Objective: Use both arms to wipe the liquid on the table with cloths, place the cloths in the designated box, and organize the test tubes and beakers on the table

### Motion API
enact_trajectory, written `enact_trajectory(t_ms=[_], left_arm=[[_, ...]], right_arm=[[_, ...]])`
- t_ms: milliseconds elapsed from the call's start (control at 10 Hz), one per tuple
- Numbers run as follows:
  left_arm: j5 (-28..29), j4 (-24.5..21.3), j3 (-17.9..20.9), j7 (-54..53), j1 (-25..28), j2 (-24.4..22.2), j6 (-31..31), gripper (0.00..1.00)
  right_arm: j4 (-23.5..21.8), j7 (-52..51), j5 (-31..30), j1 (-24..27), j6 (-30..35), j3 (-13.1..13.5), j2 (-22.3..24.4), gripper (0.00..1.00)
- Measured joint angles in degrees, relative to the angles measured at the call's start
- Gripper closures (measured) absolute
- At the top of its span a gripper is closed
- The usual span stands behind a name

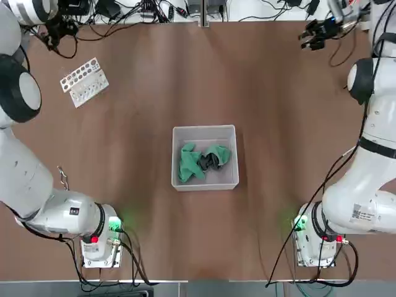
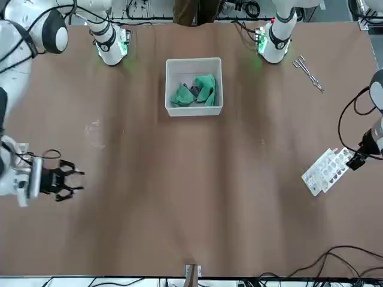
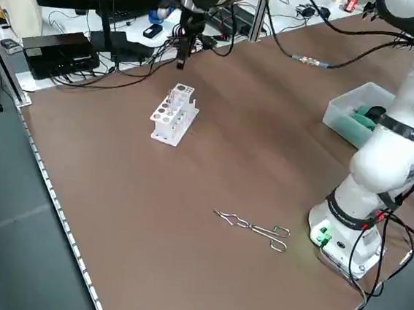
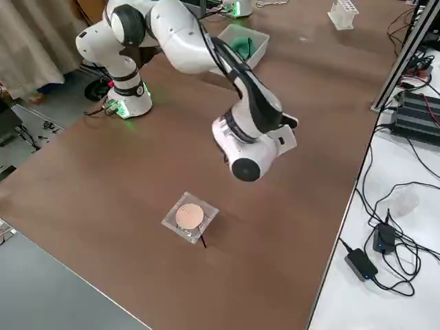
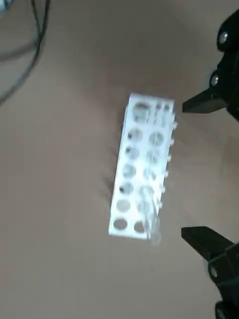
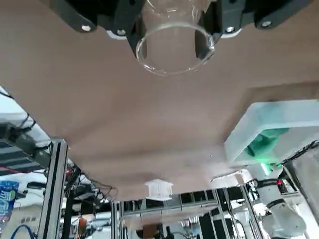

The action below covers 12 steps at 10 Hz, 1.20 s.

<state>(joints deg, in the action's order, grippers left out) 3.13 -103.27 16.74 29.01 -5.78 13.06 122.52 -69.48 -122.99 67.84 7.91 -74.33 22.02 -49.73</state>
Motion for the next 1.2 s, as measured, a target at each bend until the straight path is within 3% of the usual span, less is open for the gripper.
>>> enact_trajectory(t_ms=[200,300,500,800,1000,1200], left_arm=[[0.00,0.24,-4.83,-5.56,0.02,-4.07,-0.19,0.00],[0.00,0.30,-6.90,-7.96,0.06,-6.05,-1.68,0.00],[-0.86,0.51,-10.04,-12.50,0.83,-10.54,-8.31,0.00],[-6.61,0.20,-14.38,-16.25,3.74,-17.56,-19.06,0.00],[-6.84,1.70,-16.27,-18.94,3.82,-18.51,-23.50,0.00],[-6.84,6.55,-16.63,-20.57,3.85,-16.36,-24.89,0.01]], right_arm=[[0.35,0.01,-0.21,1.40,6.07,7.05,0.10,0.51],[0.33,-0.01,-0.32,3.38,8.08,8.50,0.10,0.51],[0.77,-0.23,-0.44,10.33,10.55,8.70,-0.03,0.51],[3.52,-0.32,-0.46,20.43,11.90,8.13,-0.23,0.51],[3.96,-1.81,-0.48,25.37,11.82,5.51,-1.25,0.51],[4.07,-4.40,-0.47,26.66,9.64,3.68,-4.24,0.51]])
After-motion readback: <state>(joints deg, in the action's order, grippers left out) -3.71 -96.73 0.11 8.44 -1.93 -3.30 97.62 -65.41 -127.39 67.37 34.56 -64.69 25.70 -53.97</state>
